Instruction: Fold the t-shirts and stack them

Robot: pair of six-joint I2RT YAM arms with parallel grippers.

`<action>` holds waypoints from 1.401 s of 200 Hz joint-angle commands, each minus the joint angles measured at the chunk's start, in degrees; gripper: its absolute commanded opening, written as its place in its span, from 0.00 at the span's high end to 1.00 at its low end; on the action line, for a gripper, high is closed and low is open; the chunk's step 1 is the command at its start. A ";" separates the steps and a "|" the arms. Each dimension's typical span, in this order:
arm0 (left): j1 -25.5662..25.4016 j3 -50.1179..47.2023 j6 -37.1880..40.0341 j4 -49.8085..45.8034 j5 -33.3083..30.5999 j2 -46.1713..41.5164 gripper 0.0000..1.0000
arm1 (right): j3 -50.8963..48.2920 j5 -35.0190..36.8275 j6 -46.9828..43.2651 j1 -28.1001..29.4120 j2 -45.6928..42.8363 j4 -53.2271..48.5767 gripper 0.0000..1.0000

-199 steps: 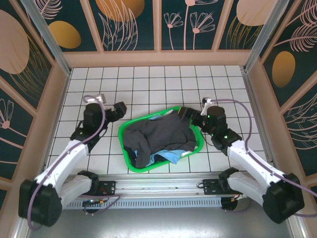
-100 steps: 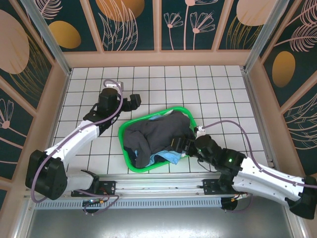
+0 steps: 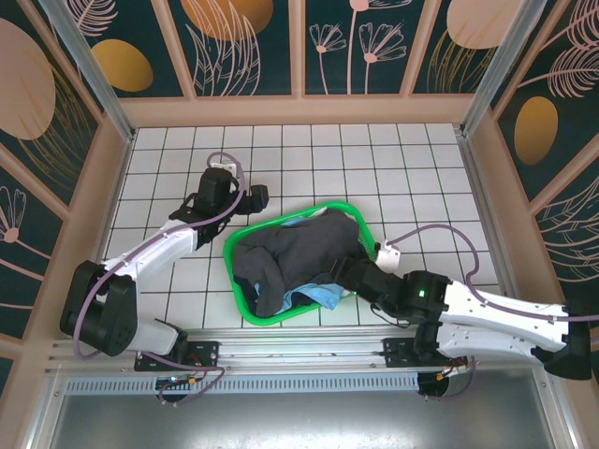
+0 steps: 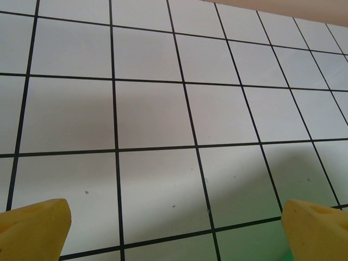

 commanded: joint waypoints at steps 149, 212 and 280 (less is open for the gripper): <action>-0.02 -0.58 0.00 -1.64 2.17 -11.21 0.01 | -13.73 -15.32 -18.94 -24.17 7.44 46.17 0.45; -8.10 1.17 -2.66 -8.30 5.88 -17.07 0.07 | 4.09 -25.83 -31.95 -37.67 36.12 57.11 0.55; -33.35 13.94 -7.83 -25.05 -12.54 -1.77 0.18 | 12.84 -34.46 -40.01 -53.85 37.68 51.98 0.32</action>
